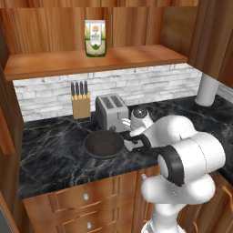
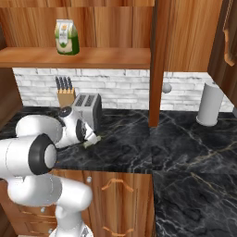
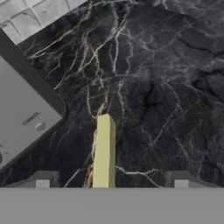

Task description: Pick the egg and butter from the fridge and place them by the bowl for mixing.

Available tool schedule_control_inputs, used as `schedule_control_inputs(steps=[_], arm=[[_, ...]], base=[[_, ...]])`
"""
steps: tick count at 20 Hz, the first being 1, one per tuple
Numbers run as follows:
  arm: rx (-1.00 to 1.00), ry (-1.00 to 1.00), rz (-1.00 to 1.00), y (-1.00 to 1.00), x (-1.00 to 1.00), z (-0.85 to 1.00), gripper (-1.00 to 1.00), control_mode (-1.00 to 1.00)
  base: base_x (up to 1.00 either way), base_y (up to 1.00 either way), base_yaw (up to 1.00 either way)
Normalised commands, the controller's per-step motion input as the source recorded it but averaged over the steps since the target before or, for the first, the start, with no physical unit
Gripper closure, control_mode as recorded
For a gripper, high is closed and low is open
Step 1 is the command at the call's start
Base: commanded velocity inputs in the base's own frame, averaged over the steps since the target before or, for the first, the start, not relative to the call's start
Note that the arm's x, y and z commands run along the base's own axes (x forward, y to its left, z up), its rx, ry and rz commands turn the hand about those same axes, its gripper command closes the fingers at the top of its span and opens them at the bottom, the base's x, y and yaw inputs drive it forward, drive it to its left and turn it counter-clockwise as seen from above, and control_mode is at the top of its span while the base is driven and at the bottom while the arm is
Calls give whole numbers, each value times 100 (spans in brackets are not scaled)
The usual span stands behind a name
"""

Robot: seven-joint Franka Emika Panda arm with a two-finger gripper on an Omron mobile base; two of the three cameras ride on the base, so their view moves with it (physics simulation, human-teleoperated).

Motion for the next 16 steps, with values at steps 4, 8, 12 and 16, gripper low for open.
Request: schedule_control_inputs(steps=[4, 8, 12, 16], arm=[[10, -2, 0, -9, -100, 100, -100, -100], [8, 5, 0, -4, -100, 100, -100, -100], [5, 14, 0, 0, -100, 100, -100, -100], [2, 3, 0, -6, -100, 100, -100, -100]], base=[[0, 0, 0], [0, 0, 0], [0, 0, 0], [0, 0, 0]])
